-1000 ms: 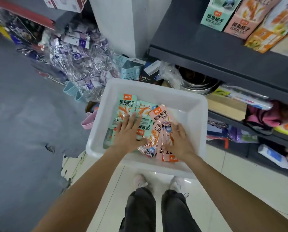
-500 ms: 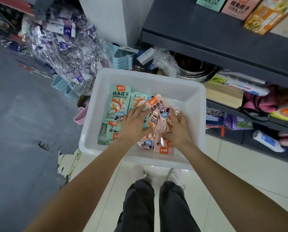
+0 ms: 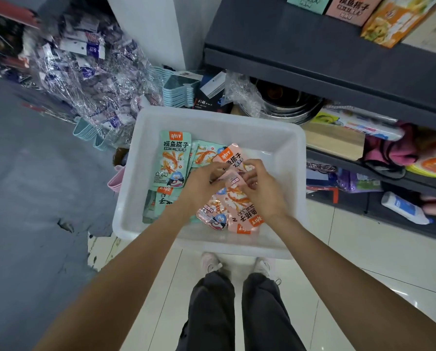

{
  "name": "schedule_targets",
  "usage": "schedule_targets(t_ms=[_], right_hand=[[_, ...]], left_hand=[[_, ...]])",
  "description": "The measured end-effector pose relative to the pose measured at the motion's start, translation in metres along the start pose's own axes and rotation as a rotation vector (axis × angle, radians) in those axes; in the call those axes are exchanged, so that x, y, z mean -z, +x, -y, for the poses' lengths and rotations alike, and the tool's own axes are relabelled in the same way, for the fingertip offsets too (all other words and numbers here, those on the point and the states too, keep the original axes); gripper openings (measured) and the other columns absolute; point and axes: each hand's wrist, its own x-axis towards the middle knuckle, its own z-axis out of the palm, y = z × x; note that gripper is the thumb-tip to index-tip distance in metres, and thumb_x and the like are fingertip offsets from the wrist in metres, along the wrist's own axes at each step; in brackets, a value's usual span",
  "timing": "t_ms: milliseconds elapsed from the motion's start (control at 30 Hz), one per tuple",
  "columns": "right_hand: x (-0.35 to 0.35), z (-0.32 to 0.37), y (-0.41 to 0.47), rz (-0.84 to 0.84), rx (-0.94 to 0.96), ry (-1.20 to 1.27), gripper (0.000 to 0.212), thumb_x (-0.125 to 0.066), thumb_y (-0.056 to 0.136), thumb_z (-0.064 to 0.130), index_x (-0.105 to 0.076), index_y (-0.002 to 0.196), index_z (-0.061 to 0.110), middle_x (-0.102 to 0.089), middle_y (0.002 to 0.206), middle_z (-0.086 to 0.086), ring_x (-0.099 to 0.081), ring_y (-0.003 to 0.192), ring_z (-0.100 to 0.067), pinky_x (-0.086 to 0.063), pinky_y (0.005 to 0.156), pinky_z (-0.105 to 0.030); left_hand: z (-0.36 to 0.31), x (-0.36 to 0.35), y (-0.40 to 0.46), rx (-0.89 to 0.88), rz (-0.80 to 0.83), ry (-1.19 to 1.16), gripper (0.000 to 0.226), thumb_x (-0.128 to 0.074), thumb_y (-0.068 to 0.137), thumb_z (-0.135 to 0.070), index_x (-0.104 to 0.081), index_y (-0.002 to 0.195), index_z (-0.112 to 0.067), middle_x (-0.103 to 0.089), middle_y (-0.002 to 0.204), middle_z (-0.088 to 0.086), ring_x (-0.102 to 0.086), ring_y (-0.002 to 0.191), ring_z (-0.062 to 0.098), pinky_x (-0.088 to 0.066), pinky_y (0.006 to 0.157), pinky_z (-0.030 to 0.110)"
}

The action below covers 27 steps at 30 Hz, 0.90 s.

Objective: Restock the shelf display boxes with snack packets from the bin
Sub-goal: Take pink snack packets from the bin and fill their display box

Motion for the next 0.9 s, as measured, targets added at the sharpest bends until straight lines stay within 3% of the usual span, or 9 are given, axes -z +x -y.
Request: schedule_targets(t_ms=[100,167,267,367,467,567,633,800,900], right_hand=[[0.002,-0.007,-0.001,0.038,-0.135,-0.095,0.020,-0.066,0.087,0.017,-0.059,0.106,0.016,-0.066,0.098,0.002,-0.060,0.081,-0.010,-0.047,0.067,-0.017],[0.002,-0.013,-0.003,0.050,-0.222,-0.096,0.008,-0.064,0.088,0.020,-0.062,0.095,0.017,-0.067,0.103,-0.002,-0.061,0.083,-0.014,-0.044,0.059,-0.015],[0.002,-0.004,-0.002,0.051,-0.150,-0.047,0.007,-0.062,0.088,0.012,-0.067,0.093,0.013,-0.063,0.097,0.005,-0.057,0.081,-0.009,-0.038,0.058,-0.006],[-0.003,0.012,0.000,0.136,-0.014,-0.004,0.010,-0.063,0.085,0.002,-0.069,0.091,0.007,-0.060,0.093,0.008,-0.054,0.071,0.007,-0.036,0.062,0.001],[-0.004,0.014,0.002,0.038,-0.002,-0.071,0.020,-0.064,0.086,0.005,-0.068,0.104,0.010,-0.065,0.103,0.001,-0.058,0.081,0.007,-0.037,0.071,0.001],[-0.003,0.000,0.007,0.075,-0.077,-0.284,0.049,-0.062,0.088,0.009,-0.049,0.135,0.016,-0.050,0.136,-0.006,-0.048,0.122,-0.021,-0.036,0.101,-0.024],[-0.005,-0.005,0.010,0.122,-0.107,-0.371,0.057,-0.061,0.089,0.009,-0.041,0.141,0.019,-0.044,0.141,-0.006,-0.040,0.129,-0.024,-0.035,0.105,-0.033],[0.005,0.007,0.014,0.033,-0.061,-0.638,0.036,-0.058,0.091,0.019,-0.057,0.128,0.021,-0.053,0.116,-0.012,-0.049,0.111,-0.028,-0.043,0.085,-0.034],[0.024,0.026,0.011,0.014,-0.059,-0.517,0.021,-0.055,0.093,0.016,-0.067,0.110,0.015,-0.059,0.106,-0.013,-0.057,0.093,-0.029,-0.041,0.071,-0.030]], left_hand=[[0.003,0.004,-0.004,0.005,-0.086,0.040,0.012,-0.062,0.088,-0.010,-0.067,0.099,-0.007,-0.070,0.094,0.006,-0.065,0.087,0.023,-0.053,0.082,0.035],[0.008,0.012,-0.008,0.073,-0.169,0.032,0.008,-0.062,0.089,-0.013,-0.065,0.094,-0.009,-0.068,0.089,0.004,-0.064,0.085,0.024,-0.053,0.078,0.036],[0.009,0.022,-0.018,0.111,-0.104,0.074,0.024,-0.060,0.087,-0.004,-0.058,0.109,-0.015,-0.063,0.112,0.006,-0.062,0.098,0.024,-0.052,0.078,0.033],[0.001,0.026,-0.022,-0.022,0.012,0.283,0.042,-0.066,0.085,-0.012,-0.056,0.125,-0.021,-0.055,0.126,0.002,-0.052,0.109,0.017,-0.044,0.093,0.032],[0.000,0.028,-0.018,-0.042,-0.012,0.332,0.021,-0.061,0.088,-0.012,-0.069,0.108,-0.014,-0.069,0.102,0.004,-0.062,0.089,0.018,-0.051,0.082,0.033],[0.009,0.032,-0.018,0.035,-0.118,0.286,0.015,-0.061,0.089,-0.015,-0.071,0.100,-0.013,-0.070,0.088,0.000,-0.062,0.078,0.017,-0.048,0.067,0.025],[0.013,0.034,-0.020,0.079,-0.178,0.190,0.011,-0.061,0.089,-0.014,-0.069,0.095,-0.012,-0.068,0.085,-0.001,-0.062,0.079,0.017,-0.045,0.065,0.022],[0.015,0.039,-0.026,0.171,-0.184,0.010,0.017,-0.061,0.088,-0.008,-0.065,0.104,-0.012,-0.064,0.089,-0.004,-0.059,0.084,0.011,-0.044,0.066,0.016],[0.011,0.045,-0.029,0.199,-0.217,-0.140,0.012,-0.063,0.086,-0.003,-0.063,0.097,-0.009,-0.065,0.086,0.000,-0.060,0.077,0.011,-0.049,0.075,0.022]])
